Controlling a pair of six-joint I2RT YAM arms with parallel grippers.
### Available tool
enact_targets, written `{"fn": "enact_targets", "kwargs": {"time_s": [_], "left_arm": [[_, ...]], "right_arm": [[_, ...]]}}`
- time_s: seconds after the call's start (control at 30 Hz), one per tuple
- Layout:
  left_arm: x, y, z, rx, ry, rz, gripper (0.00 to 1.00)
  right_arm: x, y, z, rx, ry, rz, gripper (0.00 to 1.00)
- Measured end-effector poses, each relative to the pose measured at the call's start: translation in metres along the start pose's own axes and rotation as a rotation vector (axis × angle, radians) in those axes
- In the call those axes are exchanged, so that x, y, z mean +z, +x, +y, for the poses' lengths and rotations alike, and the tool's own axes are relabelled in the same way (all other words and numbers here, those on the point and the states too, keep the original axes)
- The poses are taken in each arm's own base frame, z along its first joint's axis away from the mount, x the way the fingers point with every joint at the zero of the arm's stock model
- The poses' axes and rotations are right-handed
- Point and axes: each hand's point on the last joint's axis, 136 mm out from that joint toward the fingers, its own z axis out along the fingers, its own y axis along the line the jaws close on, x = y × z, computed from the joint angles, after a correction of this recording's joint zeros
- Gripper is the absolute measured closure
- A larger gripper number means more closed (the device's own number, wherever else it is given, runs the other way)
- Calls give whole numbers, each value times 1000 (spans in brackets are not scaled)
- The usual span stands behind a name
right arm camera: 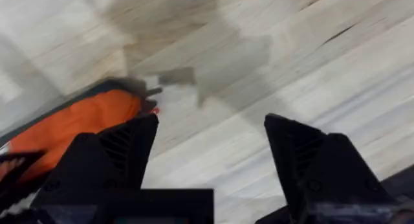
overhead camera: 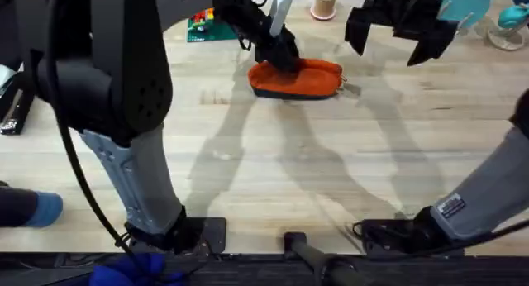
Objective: Unzip the bag, pick up the pens from the table one at a time and place them inside, then zip the bag closed.
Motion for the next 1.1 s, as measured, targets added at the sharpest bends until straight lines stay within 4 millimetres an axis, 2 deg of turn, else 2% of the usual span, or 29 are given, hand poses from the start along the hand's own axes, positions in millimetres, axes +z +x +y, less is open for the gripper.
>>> {"fn": "enact_targets", "kwargs": {"time_s": [0.33, 0.77, 0.87, 0.97, 1.1], "left_arm": [[0, 0, 0, 0, 0, 1, 958], [0, 0, 0, 0, -1, 2, 958], [0, 0, 0, 0, -1, 2, 958], [0, 0, 0, 1, -1, 2, 958], [0, 0, 0, 1, -1, 3, 959]], "right_arm": [[-54, 7, -11, 7, -295, 40, 9], [-78, 5, -26, -4, -532, 102, 9], [-80, 7, -36, 7, -549, 96, 9], [-73, 11, -48, 34, -571, 98, 9], [-57, 6, -47, 62, -686, 54, 9]]}}
